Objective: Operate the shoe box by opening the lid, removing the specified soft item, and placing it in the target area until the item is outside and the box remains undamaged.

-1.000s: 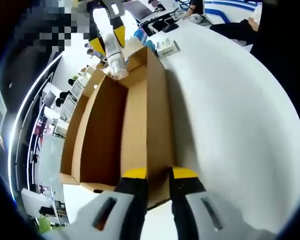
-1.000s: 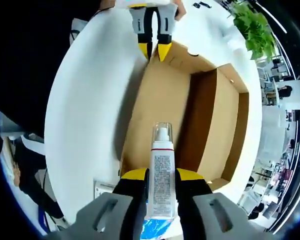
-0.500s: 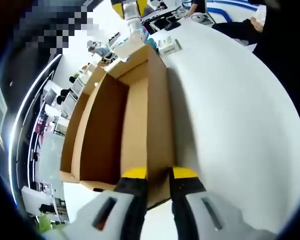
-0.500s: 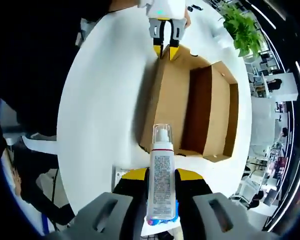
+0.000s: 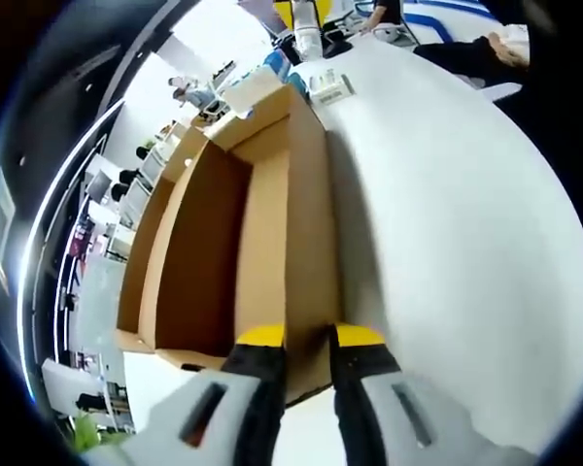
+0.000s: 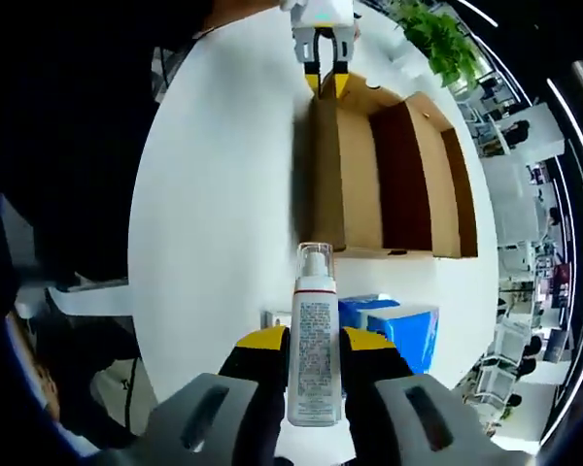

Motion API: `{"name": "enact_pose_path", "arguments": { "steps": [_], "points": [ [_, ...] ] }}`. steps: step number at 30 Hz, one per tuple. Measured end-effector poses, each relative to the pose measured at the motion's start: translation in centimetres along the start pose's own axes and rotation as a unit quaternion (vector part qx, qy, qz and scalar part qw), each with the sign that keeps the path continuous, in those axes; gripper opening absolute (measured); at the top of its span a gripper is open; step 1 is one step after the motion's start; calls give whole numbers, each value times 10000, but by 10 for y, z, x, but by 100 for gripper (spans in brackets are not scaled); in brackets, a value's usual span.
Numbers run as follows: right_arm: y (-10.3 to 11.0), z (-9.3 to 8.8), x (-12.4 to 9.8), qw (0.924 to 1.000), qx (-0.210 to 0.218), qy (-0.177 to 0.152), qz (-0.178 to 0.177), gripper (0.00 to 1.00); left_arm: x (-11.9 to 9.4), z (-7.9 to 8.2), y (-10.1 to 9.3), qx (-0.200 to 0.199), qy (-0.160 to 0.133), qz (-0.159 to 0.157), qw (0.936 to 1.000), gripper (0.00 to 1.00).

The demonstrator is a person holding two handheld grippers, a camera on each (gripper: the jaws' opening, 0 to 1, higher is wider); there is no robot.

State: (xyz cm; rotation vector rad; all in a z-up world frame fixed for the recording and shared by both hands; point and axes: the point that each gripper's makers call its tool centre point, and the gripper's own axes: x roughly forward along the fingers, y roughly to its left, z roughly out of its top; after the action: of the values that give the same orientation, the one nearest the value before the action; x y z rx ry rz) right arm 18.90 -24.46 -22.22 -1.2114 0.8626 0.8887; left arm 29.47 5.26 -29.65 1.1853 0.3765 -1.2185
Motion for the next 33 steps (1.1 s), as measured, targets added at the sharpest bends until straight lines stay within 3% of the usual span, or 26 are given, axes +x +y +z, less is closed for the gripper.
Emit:
{"name": "enact_pose_path", "arguments": {
  "steps": [6, 14, 23, 28, 33],
  "points": [
    [14, -17, 14, 9989, 316, -346, -47, 20, -1, 0, 2, -120, -52, -51, 9999, 16],
    [30, -40, 34, 9964, 628, -566, -52, 20, 0, 0, 1, -218, 22, -136, 9997, 15],
    [52, -61, 52, 9938, 701, -859, 113, 20, 1, -1, 1, -308, 80, -156, 9994, 15],
    [60, -72, 56, 9944, 652, -819, 141, 20, 1, -2, -1, -311, 204, -140, 9992, 15],
    [69, -70, 64, 9925, 611, -1037, 238, 20, -1, -4, -2, -324, 248, -130, 9991, 15]
  ]
}}
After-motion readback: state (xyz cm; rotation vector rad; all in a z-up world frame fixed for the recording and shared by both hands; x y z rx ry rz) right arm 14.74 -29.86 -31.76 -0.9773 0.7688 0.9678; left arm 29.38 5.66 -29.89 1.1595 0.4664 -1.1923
